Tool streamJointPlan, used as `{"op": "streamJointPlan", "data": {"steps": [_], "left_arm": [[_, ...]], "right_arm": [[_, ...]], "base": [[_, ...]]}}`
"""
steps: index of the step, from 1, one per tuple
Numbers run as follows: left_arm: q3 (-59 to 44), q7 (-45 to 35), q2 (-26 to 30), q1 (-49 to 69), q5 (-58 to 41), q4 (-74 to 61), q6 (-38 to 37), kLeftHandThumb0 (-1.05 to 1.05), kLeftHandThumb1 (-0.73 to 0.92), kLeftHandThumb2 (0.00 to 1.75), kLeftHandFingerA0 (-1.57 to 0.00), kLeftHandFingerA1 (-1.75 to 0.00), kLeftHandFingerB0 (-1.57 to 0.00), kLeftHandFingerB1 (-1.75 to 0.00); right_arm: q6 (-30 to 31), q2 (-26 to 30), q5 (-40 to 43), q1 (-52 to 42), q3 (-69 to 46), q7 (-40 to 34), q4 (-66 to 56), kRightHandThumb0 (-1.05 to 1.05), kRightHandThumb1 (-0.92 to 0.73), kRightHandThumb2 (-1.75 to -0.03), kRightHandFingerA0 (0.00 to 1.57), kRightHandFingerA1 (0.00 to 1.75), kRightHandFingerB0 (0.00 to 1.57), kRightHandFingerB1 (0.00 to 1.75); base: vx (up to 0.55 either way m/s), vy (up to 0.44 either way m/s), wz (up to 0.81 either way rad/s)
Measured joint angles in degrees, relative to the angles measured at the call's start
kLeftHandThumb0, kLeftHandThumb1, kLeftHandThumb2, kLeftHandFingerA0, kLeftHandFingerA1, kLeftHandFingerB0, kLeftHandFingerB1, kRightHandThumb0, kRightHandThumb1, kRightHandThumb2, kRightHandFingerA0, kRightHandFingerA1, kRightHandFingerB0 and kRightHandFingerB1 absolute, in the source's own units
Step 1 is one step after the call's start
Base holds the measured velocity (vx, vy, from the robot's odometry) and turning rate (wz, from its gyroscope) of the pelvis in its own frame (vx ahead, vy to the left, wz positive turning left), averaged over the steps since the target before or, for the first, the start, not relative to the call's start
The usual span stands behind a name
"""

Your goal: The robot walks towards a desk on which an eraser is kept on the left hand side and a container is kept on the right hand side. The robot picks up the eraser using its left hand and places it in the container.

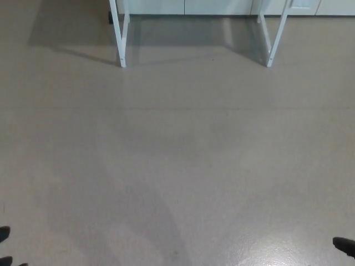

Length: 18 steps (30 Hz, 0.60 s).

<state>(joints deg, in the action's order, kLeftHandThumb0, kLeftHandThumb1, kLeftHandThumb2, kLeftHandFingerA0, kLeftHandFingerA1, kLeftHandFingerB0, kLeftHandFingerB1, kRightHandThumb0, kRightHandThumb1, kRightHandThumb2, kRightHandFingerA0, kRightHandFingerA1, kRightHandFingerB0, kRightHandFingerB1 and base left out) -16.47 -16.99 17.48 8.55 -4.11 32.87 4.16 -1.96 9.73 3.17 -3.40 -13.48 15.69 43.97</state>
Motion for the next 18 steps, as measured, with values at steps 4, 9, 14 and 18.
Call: {"op": "streamJointPlan", "data": {"steps": [4,9,14,18], "left_arm": [[-0.3,-2.1,0.1,1.8,-1.5,-0.5,0.0,-0.06,0.41,0.86,-0.25,-0.54,-0.13,-0.48],[-0.1,-3.3,0.1,6.6,-1.9,-1.3,0.0,-0.04,0.43,0.87,-0.22,-0.54,-0.12,-0.47],[0.6,-4.3,0.1,11.3,-1.8,-1.5,-0.2,-0.07,0.40,0.85,-0.29,-0.56,-0.14,-0.48],[1.0,-4.3,0.1,12.5,-1.7,-1.6,-0.6,-0.06,0.40,0.85,-0.28,-0.55,-0.16,-0.49]], "right_arm": [[-0.9,0.0,1.1,-1.2,-0.1,1.5,0.2,-0.23,-0.31,-0.83,0.42,0.67,0.19,0.55],[-1.8,-0.1,1.8,-5.2,0.0,2.9,0.3,-0.23,-0.30,-0.82,0.41,0.66,0.19,0.55],[-3.6,-0.1,1.8,-8.5,0.9,4.1,1.9,-0.27,-0.31,-0.83,0.40,0.66,0.18,0.55],[-4.9,-0.1,1.8,-9.2,1.4,4.8,2.9,-0.26,-0.30,-0.82,0.41,0.66,0.18,0.54]], "base": [[0.00,0.000,0.00],[0.00,0.000,0.00],[0.00,0.000,0.00],[0.00,0.000,0.00]]}}
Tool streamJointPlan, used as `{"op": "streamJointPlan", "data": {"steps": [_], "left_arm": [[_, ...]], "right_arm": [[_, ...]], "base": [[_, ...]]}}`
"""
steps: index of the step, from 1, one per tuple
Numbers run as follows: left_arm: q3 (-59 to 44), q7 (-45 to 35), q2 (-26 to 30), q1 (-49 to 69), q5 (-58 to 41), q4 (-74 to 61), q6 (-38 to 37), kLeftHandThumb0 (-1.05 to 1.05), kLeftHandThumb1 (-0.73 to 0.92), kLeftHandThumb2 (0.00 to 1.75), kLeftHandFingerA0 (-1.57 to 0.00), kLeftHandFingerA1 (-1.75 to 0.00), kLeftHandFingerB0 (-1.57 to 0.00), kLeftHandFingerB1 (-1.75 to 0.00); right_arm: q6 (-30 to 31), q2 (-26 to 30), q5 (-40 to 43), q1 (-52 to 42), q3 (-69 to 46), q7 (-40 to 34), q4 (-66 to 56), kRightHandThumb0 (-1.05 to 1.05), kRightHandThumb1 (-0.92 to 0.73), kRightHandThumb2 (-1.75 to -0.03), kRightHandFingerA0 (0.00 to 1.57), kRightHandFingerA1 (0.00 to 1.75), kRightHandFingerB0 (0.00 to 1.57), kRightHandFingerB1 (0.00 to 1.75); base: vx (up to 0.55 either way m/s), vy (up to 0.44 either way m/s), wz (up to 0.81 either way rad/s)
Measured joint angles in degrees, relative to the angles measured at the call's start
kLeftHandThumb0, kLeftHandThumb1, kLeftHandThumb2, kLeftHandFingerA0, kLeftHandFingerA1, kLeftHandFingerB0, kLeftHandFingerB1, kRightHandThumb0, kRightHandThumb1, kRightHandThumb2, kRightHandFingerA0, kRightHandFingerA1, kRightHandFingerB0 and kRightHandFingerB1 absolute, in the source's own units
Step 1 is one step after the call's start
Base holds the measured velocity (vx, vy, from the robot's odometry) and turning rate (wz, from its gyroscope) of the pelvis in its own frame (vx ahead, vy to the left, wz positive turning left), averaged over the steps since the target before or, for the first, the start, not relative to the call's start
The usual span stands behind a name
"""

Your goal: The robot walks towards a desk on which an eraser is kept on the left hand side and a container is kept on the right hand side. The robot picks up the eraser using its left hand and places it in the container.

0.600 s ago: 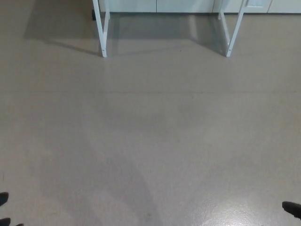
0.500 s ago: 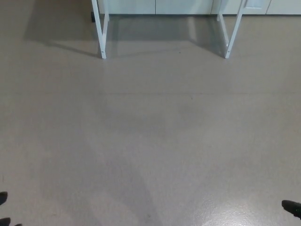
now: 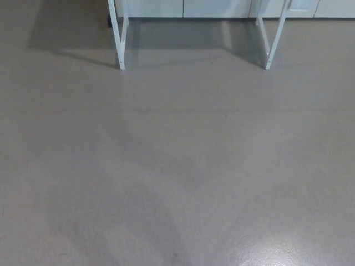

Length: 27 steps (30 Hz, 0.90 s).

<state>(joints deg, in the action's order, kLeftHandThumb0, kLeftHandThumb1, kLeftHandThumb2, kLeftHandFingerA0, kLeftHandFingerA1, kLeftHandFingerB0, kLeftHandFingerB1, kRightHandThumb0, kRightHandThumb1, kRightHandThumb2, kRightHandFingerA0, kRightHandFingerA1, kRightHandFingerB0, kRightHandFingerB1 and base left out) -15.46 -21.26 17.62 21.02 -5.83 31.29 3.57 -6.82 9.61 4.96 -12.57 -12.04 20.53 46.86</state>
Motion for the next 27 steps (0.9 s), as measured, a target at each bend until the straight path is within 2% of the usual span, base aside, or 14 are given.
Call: {"op": "streamJointPlan", "data": {"steps": [11,16,17,20,21,27], "left_arm": [[0.6,0.1,0.3,-0.3,0.1,-0.6,-0.5,-0.07,0.40,0.85,-0.33,-0.57,-0.18,-0.49],[0.8,0.1,0.3,-0.2,0.1,-1.5,-0.5,-0.08,0.40,0.85,-0.33,-0.57,-0.17,-0.49],[1.0,0.1,0.4,-0.1,0.1,-1.6,-0.5,-0.11,0.56,0.56,-0.43,-0.40,-0.30,-0.33],[1.3,0.4,1.2,-0.5,0.2,-1.9,-0.2,-0.11,0.56,0.56,-0.43,-0.40,-0.30,-0.33],[1.3,0.5,1.5,-0.5,0.2,-2.1,-0.2,-0.09,0.39,0.85,-0.33,-0.57,-0.18,-0.49],[1.7,1.5,1.6,-0.6,0.5,-2.1,-0.2,-0.09,0.41,0.85,-0.27,-0.55,-0.12,-0.47]], "right_arm": [[-1.4,0.2,0.0,0.2,0.5,0.3,-0.1,-0.27,-0.32,-0.83,0.36,0.64,0.18,0.54],[-1.5,0.3,-0.1,1.0,0.9,0.2,0.1,-0.26,-0.31,-0.83,0.41,0.66,0.19,0.55],[-1.6,0.4,-0.2,1.2,0.9,0.1,0.2,-0.25,-0.31,-0.82,0.41,0.66,0.19,0.55],[-1.7,-0.4,-0.2,1.6,1.3,0.0,0.5,-0.25,-0.31,-0.83,0.42,0.67,0.19,0.55],[-1.7,-0.6,-0.2,1.6,1.5,0.0,0.5,-0.25,-0.31,-0.83,0.42,0.67,0.19,0.55],[-1.8,-0.5,-0.3,2.0,1.9,-0.5,0.8,-0.29,-0.30,-0.83,0.40,0.66,0.21,0.55]], "base": [[0.00,0.002,0.04],[0.06,0.162,-0.13],[0.14,0.319,0.84],[0.06,0.106,-0.28],[0.15,0.231,0.06],[0.21,0.109,0.06]]}}
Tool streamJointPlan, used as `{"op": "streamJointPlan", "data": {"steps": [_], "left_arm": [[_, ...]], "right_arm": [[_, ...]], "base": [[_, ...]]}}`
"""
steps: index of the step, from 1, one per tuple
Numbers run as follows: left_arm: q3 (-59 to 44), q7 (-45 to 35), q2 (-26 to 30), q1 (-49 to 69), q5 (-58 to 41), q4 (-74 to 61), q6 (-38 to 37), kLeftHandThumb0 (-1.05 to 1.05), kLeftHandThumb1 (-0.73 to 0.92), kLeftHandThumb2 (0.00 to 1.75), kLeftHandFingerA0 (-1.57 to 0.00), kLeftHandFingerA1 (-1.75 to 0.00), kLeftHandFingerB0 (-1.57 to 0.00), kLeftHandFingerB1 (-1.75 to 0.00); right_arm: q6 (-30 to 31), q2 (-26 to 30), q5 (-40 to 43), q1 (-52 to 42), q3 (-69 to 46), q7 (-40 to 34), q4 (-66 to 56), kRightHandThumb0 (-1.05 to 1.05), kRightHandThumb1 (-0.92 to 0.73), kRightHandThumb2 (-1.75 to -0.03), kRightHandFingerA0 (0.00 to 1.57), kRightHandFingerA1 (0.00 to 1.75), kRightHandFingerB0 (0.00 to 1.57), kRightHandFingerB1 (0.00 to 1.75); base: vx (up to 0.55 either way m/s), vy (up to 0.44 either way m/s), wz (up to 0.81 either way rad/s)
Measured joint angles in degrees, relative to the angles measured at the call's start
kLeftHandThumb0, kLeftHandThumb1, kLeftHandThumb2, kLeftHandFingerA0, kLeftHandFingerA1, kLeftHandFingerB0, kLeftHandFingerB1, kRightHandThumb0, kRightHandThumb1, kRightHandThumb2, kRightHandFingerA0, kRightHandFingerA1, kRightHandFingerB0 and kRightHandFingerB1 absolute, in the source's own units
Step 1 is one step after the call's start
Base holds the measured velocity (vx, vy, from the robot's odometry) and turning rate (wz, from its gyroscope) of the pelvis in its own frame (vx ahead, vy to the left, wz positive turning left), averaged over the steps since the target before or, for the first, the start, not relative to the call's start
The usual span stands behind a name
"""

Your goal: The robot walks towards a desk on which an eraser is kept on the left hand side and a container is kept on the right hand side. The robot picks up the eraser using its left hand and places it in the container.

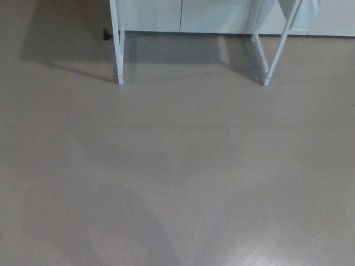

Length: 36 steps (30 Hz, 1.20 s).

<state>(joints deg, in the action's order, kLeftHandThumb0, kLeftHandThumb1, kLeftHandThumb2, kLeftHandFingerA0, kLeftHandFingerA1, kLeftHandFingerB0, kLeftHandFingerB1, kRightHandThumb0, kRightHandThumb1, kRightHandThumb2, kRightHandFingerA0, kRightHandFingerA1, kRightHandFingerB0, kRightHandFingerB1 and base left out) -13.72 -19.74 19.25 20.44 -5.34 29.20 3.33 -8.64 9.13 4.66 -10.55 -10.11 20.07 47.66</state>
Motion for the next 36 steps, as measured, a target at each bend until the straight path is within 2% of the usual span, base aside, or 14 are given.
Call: {"op": "streamJointPlan", "data": {"steps": [1,3,5,6,10,15,16,17,18,19,20,22,23,36], "left_arm": [[0.0,0.2,0.0,0.0,0.0,0.1,0.0,-0.09,0.41,0.85,-0.27,-0.55,-0.12,-0.47],[0.0,0.8,0.0,0.2,0.1,0.5,-0.3,-0.09,0.40,0.85,-0.27,-0.55,-0.12,-0.47],[-0.1,1.2,0.0,-0.1,0.3,1.8,-0.9,-0.10,0.40,0.85,-0.26,-0.55,-0.13,-0.47],[-0.1,1.8,0.0,-0.2,0.4,2.6,-1.0,-0.15,0.54,0.58,-0.31,-0.39,-0.24,-0.33],[-0.3,2.9,-0.3,-1.4,0.6,3.7,-1.7,-0.15,0.55,0.59,-0.31,-0.38,-0.24,-0.32],[-0.6,4.0,-0.2,-2.0,0.7,5.1,-2.7,-0.17,0.56,0.59,-0.29,-0.38,-0.25,-0.32],[-0.6,4.2,-0.1,-1.8,0.8,5.1,-3.0,-0.17,0.56,0.59,-0.30,-0.37,-0.25,-0.33],[-0.6,4.4,-0.1,-1.7,0.8,5.1,-3.1,-0.11,0.41,0.86,-0.23,-0.53,-0.13,-0.47],[-0.5,4.7,0.0,-1.5,0.9,5.0,-3.2,-0.20,0.56,0.60,-0.30,-0.37,-0.26,-0.33],[-0.4,4.9,0.1,-1.4,1.1,4.9,-3.3,-0.21,0.54,0.60,-0.31,-0.38,-0.26,-0.33],[-0.3,5.1,0.2,-1.4,1.2,4.8,-3.4,-0.14,0.40,0.85,-0.25,-0.53,-0.14,-0.47],[0.5,5.9,0.6,-1.3,2.1,4.9,-3.9,-0.15,0.40,0.85,-0.24,-0.53,-0.13,-0.47],[0.9,6.1,0.6,-1.4,2.4,4.7,-4.2,-0.22,0.54,0.60,-0.30,-0.38,-0.26,-0.34],[1.2,7.6,1.4,-1.5,2.9,5.6,-5.6,-0.19,0.55,0.59,-0.30,-0.37,-0.26,-0.32]], "right_arm": [[0.0,0.0,0.0,0.1,0.0,-0.1,0.2,-0.35,-0.47,-0.54,0.45,0.60,0.29,0.45],[-0.2,0.0,-0.1,0.3,0.1,-0.6,0.6,-0.38,-0.45,-0.53,0.50,0.63,0.33,0.47],[-0.3,0.0,-0.3,0.4,0.1,-1.3,1.0,-0.41,-0.37,-0.72,0.47,0.67,0.33,0.55],[-0.7,0.1,-0.5,0.5,0.1,-2.0,1.4,-0.39,-0.38,-0.73,0.48,0.67,0.35,0.56],[-1.7,1.1,-1.8,1.5,0.3,-5.2,2.0,-0.32,-0.49,-0.54,0.45,0.58,0.36,0.47],[-2.8,2.4,-2.6,2.4,-0.1,-9.1,2.4,-0.39,-0.39,-0.73,0.42,0.64,0.32,0.54],[-3.0,2.5,-2.8,2.5,-0.1,-10.1,2.8,-0.36,-0.48,-0.53,0.41,0.59,0.37,0.48],[-3.1,2.5,-3.0,2.5,0.0,-10.6,3.0,-0.35,-0.49,-0.54,0.41,0.59,0.36,0.46],[-3.3,2.6,-3.2,2.5,0.2,-11.4,3.3,-0.41,-0.41,-0.73,0.38,0.63,0.32,0.54],[-3.3,2.7,-3.5,2.5,0.4,-11.9,3.4,-0.38,-0.49,-0.54,0.40,0.64,0.36,0.47],[-3.3,2.7,-3.7,2.4,0.6,-12.3,3.4,-0.39,-0.50,-0.55,0.40,0.63,0.35,0.46],[-3.4,3.0,-4.5,2.4,1.4,-13.6,3.6,-0.43,-0.42,-0.74,0.37,0.60,0.32,0.53],[-3.4,3.2,-4.8,2.4,1.5,-14.1,3.6,-0.44,-0.40,-0.74,0.39,0.61,0.33,0.54],[-4.3,2.4,-6.3,2.4,3.4,-15.7,3.5,-0.41,-0.41,-0.72,0.37,0.58,0.33,0.53]], "base": [[0.18,-0.015,0.10],[0.22,-0.098,0.10],[0.17,-0.149,0.14],[0.22,-0.249,0.15],[0.25,-0.118,0.32],[0.15,-0.079,-0.01],[0.14,0.000,-0.03],[0.15,0.016,-0.10],[0.19,0.057,-0.11],[0.19,0.084,-0.07],[0.14,0.120,-0.02],[0.31,0.156,0.16],[0.16,0.106,0.03],[0.18,-0.034,0.07]]}}
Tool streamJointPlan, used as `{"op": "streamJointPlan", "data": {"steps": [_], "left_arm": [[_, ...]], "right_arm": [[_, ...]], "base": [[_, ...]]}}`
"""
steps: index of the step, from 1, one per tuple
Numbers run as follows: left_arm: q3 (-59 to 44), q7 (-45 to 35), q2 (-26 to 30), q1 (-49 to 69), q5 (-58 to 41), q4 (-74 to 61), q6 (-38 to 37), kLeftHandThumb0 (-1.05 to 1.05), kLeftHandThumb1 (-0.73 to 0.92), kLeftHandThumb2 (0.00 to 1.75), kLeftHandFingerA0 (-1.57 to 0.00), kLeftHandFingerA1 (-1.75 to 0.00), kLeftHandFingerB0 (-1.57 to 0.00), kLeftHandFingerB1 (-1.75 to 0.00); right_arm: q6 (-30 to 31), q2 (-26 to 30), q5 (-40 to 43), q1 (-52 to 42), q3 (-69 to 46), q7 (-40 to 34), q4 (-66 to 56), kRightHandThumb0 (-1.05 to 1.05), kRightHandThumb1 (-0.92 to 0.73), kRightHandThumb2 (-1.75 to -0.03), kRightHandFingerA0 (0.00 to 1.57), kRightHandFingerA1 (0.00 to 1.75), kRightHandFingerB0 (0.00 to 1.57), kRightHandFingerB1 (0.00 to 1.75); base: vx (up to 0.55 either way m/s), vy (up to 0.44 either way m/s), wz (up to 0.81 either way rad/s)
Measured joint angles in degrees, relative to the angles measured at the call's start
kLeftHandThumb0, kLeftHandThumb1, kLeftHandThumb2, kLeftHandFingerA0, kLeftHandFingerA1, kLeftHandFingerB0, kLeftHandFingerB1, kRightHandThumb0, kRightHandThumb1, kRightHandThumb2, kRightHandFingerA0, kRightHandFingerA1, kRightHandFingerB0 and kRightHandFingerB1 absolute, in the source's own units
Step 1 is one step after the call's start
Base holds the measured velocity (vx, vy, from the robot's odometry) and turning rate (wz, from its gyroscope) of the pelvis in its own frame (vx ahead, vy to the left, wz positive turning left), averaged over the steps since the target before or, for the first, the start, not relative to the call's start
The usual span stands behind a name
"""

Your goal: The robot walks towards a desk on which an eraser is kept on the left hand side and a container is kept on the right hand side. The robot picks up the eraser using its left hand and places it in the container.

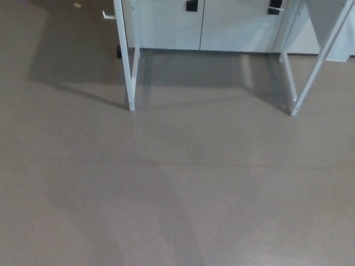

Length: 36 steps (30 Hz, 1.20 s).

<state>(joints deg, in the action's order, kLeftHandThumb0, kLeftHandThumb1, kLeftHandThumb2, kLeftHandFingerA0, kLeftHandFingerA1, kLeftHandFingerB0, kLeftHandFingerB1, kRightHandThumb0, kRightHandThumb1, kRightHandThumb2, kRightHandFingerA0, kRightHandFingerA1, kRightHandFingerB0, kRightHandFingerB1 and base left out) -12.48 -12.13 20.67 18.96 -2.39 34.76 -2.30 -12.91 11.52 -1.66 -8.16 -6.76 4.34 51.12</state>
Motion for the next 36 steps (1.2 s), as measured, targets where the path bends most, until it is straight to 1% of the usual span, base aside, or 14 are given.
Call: {"op": "streamJointPlan", "data": {"steps": [2,13,14,15,16,18,19,21,22,27,28,31,32,36], "left_arm": [[0.0,0.1,-0.1,0.3,0.0,-0.2,0.0,-0.13,0.40,0.85,-0.24,-0.53,-0.14,-0.47],[1.2,0.6,0.2,0.7,1.3,0.3,-2.3,-0.15,0.38,0.84,-0.28,-0.55,-0.16,-0.48],[1.3,0.7,0.2,0.8,1.4,0.2,-2.4,-0.14,0.38,0.84,-0.28,-0.55,-0.16,-0.48],[1.3,0.7,0.2,0.9,1.5,0.1,-2.5,-0.14,0.38,0.84,-0.29,-0.55,-0.16,-0.48],[1.3,0.7,0.1,0.9,1.5,0.3,-2.5,-0.16,0.55,0.56,-0.39,-0.38,-0.29,-0.32],[1.2,0.9,0.3,0.9,1.6,0.1,-2.8,-0.17,0.55,0.56,-0.39,-0.38,-0.29,-0.32],[1.2,1.1,0.6,0.9,1.7,0.2,-2.9,-0.18,0.55,0.56,-0.39,-0.37,-0.29,-0.32],[1.3,1.4,0.8,0.9,1.9,0.7,-3.1,-0.16,0.38,0.84,-0.28,-0.54,-0.16,-0.48],[1.3,1.4,0.8,0.9,1.9,0.9,-3.2,-0.19,0.55,0.56,-0.38,-0.37,-0.29,-0.32],[1.5,1.7,0.9,1.1,2.3,1.1,-3.3,-0.18,0.55,0.56,-0.39,-0.37,-0.29,-0.32],[1.5,1.8,1.0,1.1,2.3,1.2,-3.3,-0.14,0.38,0.84,-0.28,-0.54,-0.16,-0.48],[1.6,1.8,1.2,1.3,2.3,1.3,-3.5,-0.15,0.38,0.83,-0.29,-0.54,-0.17,-0.48],[1.6,1.8,1.0,1.4,2.4,1.4,-3.5,-0.18,0.55,0.56,-0.39,-0.37,-0.29,-0.32],[2.0,2.0,1.0,1.4,2.5,1.3,-3.9,-0.19,0.55,0.56,-0.39,-0.37,-0.29,-0.32]], "right_arm": [[-0.1,0.0,-0.2,-0.1,0.0,-0.1,0.0,-0.42,-0.40,-0.72,0.38,0.59,0.34,0.54],[-0.3,0.3,-0.3,0.3,0.1,-1.0,0.6,-0.40,-0.40,-0.71,0.39,0.58,0.33,0.53],[-0.3,0.3,-0.3,0.3,0.1,-1.0,0.7,-0.33,-0.49,-0.54,0.42,0.52,0.37,0.45],[-0.3,0.2,-0.3,0.3,0.2,-1.0,0.8,-0.39,-0.41,-0.70,0.38,0.57,0.34,0.52],[-0.3,0.1,-0.3,0.2,0.2,-1.0,0.7,-0.40,-0.41,-0.71,0.38,0.57,0.34,0.52],[-0.5,-0.2,-0.3,0.1,0.5,-1.1,0.6,-0.40,-0.41,-0.71,0.38,0.59,0.34,0.53],[-0.6,-0.3,-0.4,0.1,0.7,-1.1,0.6,-0.33,-0.50,-0.54,0.42,0.53,0.37,0.45],[-0.7,-0.3,-0.4,0.1,0.8,-1.1,0.6,-0.34,-0.49,-0.54,0.43,0.55,0.38,0.46],[-0.7,-0.3,-0.4,0.1,1.0,-1.1,0.6,-0.34,-0.49,-0.54,0.43,0.55,0.38,0.47],[-0.8,-0.3,-0.5,0.1,1.2,-1.1,0.7,-0.40,-0.38,-0.72,0.41,0.61,0.35,0.55],[-0.8,-0.4,-0.5,0.1,1.3,-1.1,0.7,-0.40,-0.38,-0.72,0.41,0.61,0.35,0.55],[-1.1,-0.5,-0.5,0.0,1.5,-1.1,1.1,-0.41,-0.36,-0.73,0.42,0.62,0.35,0.56],[-1.2,-0.3,-0.5,0.1,1.4,-1.1,1.4,-0.42,-0.36,-0.73,0.42,0.62,0.35,0.56],[-1.6,0.1,-0.5,0.4,1.5,-1.1,2.3,-0.40,-0.37,-0.73,0.41,0.62,0.34,0.55]], "base": [[0.19,-0.243,-0.17],[0.15,-0.062,0.04],[0.11,0.069,-0.03],[0.00,0.000,0.00],[0.08,0.224,0.21],[0.04,0.238,-0.14],[0.09,0.125,0.12],[0.11,0.012,0.06],[0.10,-0.023,0.05],[0.11,-0.066,0.06],[0.13,-0.149,0.04],[0.12,-0.254,0.03],[0.18,-0.214,0.51],[0.21,-0.301,0.05]]}}
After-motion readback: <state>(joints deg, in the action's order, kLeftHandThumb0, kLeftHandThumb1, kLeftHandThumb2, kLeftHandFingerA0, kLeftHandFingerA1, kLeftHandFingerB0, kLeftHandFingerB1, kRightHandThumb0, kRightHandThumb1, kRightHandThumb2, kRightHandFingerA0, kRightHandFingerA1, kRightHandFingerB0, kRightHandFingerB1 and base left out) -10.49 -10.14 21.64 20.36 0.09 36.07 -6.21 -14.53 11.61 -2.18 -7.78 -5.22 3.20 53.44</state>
